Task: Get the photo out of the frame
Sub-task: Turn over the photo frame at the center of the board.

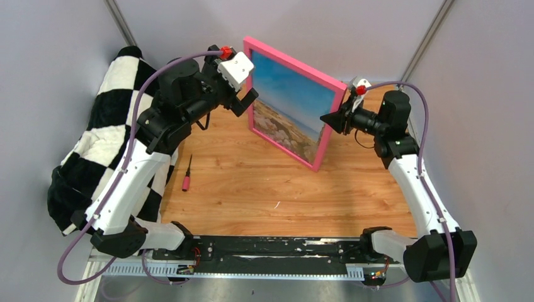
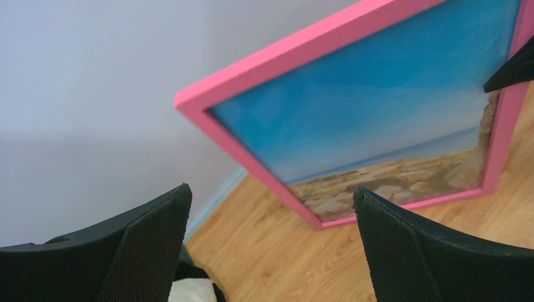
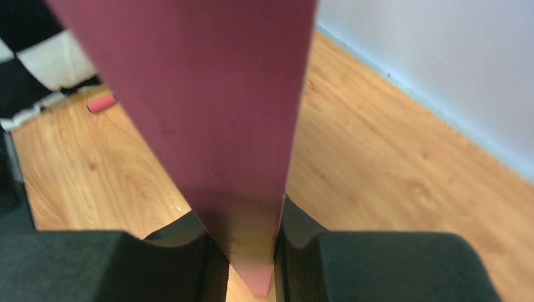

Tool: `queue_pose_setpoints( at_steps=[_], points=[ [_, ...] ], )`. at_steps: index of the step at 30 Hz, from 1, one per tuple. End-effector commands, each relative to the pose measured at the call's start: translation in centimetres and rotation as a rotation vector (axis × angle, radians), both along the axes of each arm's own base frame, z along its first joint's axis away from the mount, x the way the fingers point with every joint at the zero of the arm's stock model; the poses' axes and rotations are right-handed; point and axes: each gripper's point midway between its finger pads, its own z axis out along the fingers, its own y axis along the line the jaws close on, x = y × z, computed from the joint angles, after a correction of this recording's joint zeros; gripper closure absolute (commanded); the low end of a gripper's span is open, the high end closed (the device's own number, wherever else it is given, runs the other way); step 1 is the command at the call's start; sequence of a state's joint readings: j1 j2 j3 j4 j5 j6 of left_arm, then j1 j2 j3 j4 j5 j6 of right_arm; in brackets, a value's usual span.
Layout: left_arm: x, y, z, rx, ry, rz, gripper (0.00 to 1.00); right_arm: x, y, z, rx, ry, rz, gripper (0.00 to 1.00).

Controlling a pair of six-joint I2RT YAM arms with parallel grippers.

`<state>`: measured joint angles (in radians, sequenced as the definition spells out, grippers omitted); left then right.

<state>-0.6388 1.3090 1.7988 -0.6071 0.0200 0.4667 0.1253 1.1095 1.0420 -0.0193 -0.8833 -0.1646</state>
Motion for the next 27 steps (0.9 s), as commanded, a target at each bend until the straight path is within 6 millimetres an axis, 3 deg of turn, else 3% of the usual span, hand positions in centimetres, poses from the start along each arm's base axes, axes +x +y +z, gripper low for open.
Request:
queue_pose_setpoints(
  at_steps=[1, 10, 15, 21, 27],
  points=[
    [0.5, 1.1, 0.6, -0.060, -0.003, 0.071, 0.00, 0.4, 0.2, 0.4, 0.140, 0.263, -0.112, 1.00],
    [1.0, 1.4, -2.5, -0.035, 0.040, 0.099, 0.00, 3.5, -4.2, -3.5, 0.288, 0.514, -0.353, 1.00],
    [1.8, 1.4, -5.2, -0.020, 0.083, 0.122, 0.00, 4.9, -9.0, -6.7, 0.415, 0.631, -0.533, 1.00],
    [3.1, 0.8, -9.7, -0.028, 0.155, 0.146, 0.00, 5.5, -13.9, -11.5, 0.533, 0.692, -0.702, 1.00],
    [3.8, -0.6, -15.8, -0.019, 0.287, 0.130, 0.00, 5.0, -16.1, -17.3, 0.514, 0.802, -0.806, 1.00]
  ],
)
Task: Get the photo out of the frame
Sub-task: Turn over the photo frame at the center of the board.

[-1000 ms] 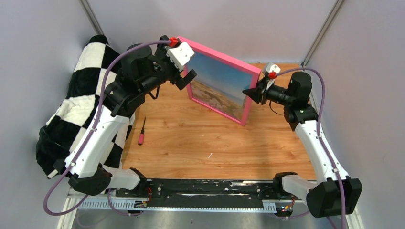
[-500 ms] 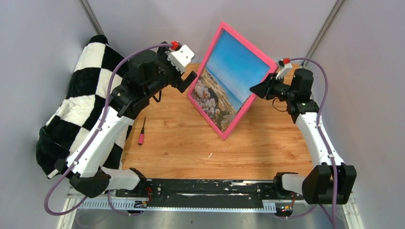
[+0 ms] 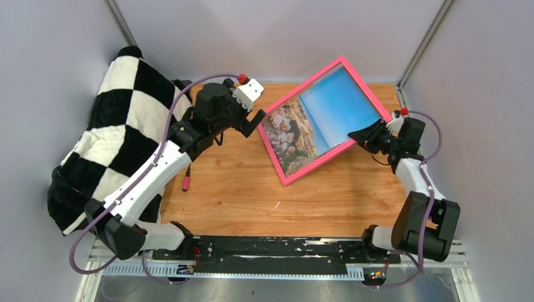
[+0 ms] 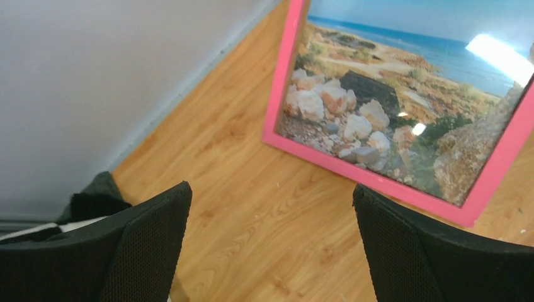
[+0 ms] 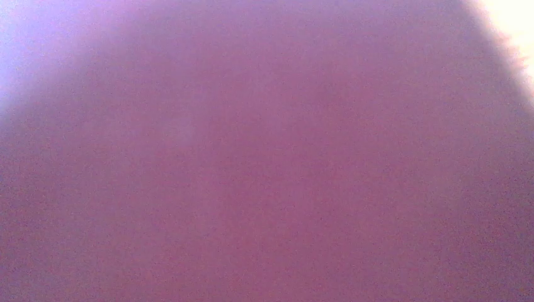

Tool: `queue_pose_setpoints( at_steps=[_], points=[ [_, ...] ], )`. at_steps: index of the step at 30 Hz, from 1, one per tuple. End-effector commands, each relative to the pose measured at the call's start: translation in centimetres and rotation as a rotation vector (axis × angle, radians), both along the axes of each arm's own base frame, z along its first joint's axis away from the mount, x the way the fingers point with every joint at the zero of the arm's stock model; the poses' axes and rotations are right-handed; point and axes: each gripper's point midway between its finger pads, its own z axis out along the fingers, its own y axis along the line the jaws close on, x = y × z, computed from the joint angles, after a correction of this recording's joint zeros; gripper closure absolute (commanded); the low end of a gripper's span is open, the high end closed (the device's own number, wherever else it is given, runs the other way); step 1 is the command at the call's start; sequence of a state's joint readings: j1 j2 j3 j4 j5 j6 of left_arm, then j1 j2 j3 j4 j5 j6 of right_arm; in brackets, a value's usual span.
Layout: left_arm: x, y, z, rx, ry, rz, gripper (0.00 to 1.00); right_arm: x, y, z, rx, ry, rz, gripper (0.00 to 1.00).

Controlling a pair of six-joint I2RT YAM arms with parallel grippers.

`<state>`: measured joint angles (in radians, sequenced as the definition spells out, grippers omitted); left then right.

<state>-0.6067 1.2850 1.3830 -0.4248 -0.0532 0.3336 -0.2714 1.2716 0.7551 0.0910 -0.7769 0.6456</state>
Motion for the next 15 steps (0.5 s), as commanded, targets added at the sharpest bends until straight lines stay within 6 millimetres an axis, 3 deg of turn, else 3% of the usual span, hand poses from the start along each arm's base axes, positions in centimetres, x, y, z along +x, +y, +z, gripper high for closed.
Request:
queue_pose_setpoints(
  at_steps=[1, 8, 15],
  points=[
    [0.8, -1.2, -3.0, -0.050, 0.071, -0.002, 0.00, 1.2, -4.0, -3.9, -0.136, 0.016, -0.117, 1.00],
    [0.9, -2.7, -9.0, -0.025, 0.200, -0.044, 0.00, 0.4, -6.4, -8.0, -0.106, 0.144, -0.143, 1.00],
    [1.3, -3.6, -13.2, -0.010, 0.265, -0.062, 0.00, -0.8, -9.4, -11.0, -0.047, 0.238, -0.186, 1.00]
  ],
)
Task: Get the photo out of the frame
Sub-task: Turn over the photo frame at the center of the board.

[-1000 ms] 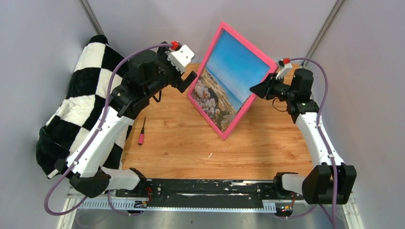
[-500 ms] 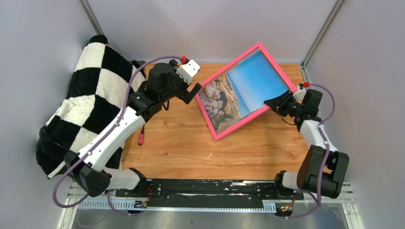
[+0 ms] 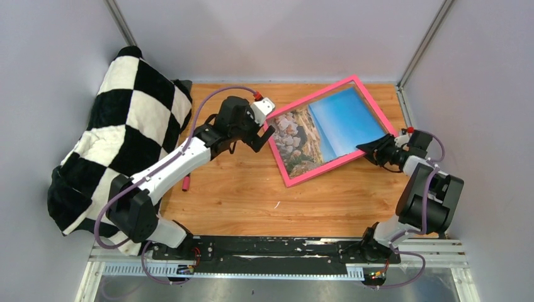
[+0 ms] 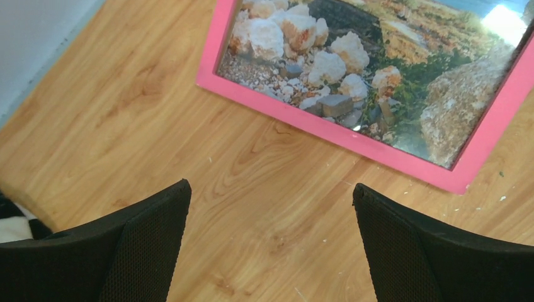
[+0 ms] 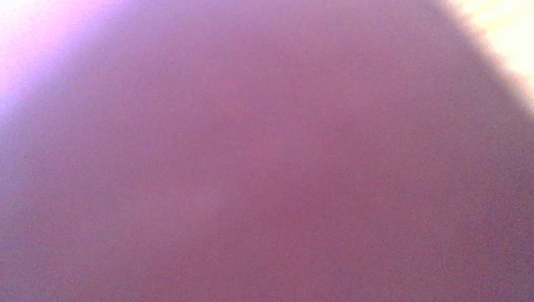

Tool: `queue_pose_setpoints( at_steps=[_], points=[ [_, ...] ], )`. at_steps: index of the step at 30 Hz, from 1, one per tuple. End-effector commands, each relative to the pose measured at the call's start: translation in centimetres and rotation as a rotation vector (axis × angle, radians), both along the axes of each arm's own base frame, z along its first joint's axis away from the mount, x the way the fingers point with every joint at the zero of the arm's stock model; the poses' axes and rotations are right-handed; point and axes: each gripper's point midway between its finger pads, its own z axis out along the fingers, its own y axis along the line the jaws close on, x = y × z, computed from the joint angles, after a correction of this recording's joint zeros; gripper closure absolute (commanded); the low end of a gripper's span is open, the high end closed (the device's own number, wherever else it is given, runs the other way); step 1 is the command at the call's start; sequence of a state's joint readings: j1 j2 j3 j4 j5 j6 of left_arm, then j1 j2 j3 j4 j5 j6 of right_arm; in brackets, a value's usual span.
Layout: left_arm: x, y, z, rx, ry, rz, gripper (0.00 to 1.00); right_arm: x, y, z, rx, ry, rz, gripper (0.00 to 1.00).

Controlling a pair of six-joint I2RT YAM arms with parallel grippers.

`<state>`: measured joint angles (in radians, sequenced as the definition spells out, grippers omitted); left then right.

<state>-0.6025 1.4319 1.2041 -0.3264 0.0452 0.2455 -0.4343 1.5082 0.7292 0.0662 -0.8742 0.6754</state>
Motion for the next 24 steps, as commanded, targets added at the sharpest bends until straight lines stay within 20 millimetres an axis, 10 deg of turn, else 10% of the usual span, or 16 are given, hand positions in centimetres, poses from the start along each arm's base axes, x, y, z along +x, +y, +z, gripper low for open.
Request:
queue_pose_setpoints(
  at_steps=[1, 14, 24],
  points=[
    [0.8, -1.0, -1.7, -0.035, 0.022, -0.008, 0.00, -0.3, -5.6, -3.8, -0.228, 0.003, -0.069, 1.00],
    [2.0, -2.8, -7.0, -0.032, 0.146, 0.001, 0.00, -1.8, -9.2, -5.7, -0.307, 0.082, -0.213, 1.00],
    [2.1, -2.8, -9.0, -0.012, 0.200, 0.026, 0.00, -3.0, -9.3, -5.4, -0.362, 0.136, -0.161, 0.52]
  ],
)
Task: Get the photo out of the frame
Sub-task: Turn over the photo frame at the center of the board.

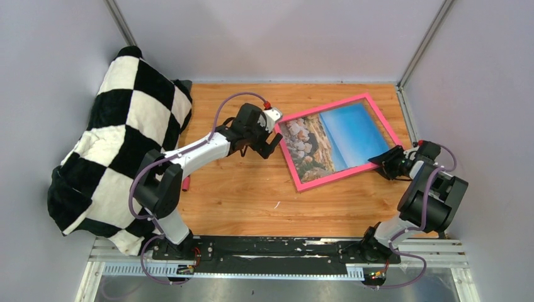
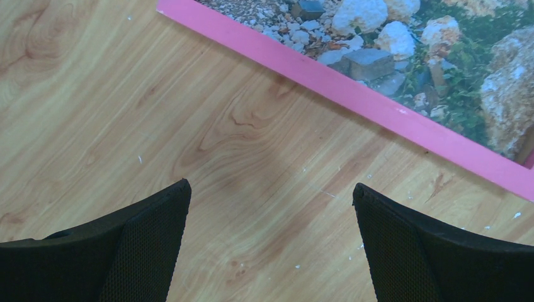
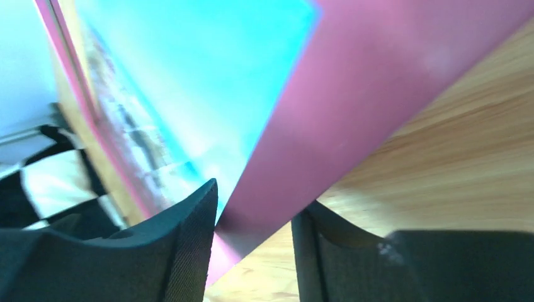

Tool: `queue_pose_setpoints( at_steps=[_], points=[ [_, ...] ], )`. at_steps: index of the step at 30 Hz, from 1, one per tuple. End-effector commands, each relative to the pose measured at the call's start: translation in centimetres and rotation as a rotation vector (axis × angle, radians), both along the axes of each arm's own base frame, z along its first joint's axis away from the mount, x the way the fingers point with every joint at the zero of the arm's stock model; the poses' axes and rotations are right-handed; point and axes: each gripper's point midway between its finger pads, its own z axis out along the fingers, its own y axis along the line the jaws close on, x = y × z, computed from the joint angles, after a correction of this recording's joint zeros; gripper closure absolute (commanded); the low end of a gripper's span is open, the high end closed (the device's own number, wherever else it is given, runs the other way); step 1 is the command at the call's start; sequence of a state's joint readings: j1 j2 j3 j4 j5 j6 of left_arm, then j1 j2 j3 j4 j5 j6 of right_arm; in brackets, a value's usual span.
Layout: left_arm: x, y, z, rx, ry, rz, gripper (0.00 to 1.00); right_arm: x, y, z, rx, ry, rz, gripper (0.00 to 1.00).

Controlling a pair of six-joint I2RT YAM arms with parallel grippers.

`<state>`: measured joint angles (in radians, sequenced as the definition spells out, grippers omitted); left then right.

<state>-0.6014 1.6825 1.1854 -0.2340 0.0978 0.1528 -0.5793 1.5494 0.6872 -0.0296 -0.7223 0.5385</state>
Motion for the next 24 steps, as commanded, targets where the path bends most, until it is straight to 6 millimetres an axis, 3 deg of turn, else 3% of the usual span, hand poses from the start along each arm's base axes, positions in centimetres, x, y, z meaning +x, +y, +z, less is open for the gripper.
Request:
queue_pose_setpoints(
  at_steps=[1, 8, 15, 19, 24],
  points=[
    [0.9, -0.3, 0.8, -0.027, -0.011, 0.019, 0.00, -0.3, -3.5, 0.0, -0.249, 0.005, 0.029, 0.51],
    [1.9, -0.1, 0.4, -0.012, 0.010, 0.094, 0.00, -1.5, -3.4, 0.1, -0.272, 0.043, 0.080, 0.43],
    [2.6, -1.3, -1.4, -0.021, 0.105, 0.127, 0.00, -2.4, -3.5, 1.2, -0.329, 0.048, 0.132, 0.36],
    [2.9, -2.1, -1.9, -0.038, 0.152, 0.152, 0.00, -2.6, -4.7, 3.7, -0.454, 0.011, 0.124, 0.37],
    [3.1, -3.1, -2.4, -0.075, 0.217, 0.187, 0.00, -1.8, -6.2, 8.8, -0.669, -0.109, 0.104, 0.37]
  ],
)
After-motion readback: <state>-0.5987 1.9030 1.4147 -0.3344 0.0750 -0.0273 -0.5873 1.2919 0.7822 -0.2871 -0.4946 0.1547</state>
